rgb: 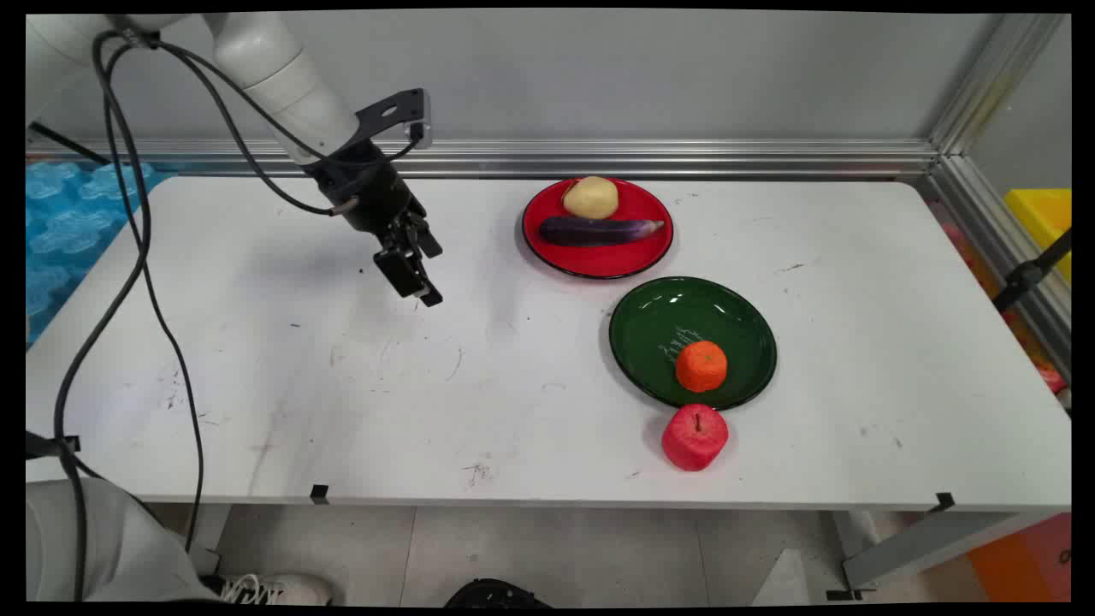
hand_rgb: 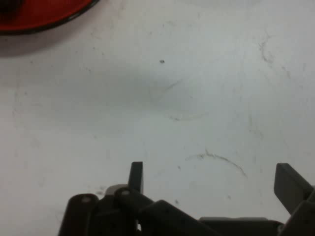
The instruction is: Pick up the eggplant from the red plate
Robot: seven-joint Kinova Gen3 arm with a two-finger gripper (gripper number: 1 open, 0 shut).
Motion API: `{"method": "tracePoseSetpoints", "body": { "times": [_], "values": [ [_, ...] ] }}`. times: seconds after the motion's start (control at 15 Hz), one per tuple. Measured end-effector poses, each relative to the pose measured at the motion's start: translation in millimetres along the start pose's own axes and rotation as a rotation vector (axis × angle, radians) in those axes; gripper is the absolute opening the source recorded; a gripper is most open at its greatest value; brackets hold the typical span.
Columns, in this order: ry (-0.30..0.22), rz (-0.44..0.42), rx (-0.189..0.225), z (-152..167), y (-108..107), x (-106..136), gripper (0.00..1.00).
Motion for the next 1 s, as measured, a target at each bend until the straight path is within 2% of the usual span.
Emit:
{"method": "tracePoseSetpoints", "body": {
  "times": [0.4,1.0],
  "values": [
    [0.052,0.007,0.026,14,-19,23,1.0],
    [0.182,0.047,0.081,55,-66,75,1.0]
  ]
}}
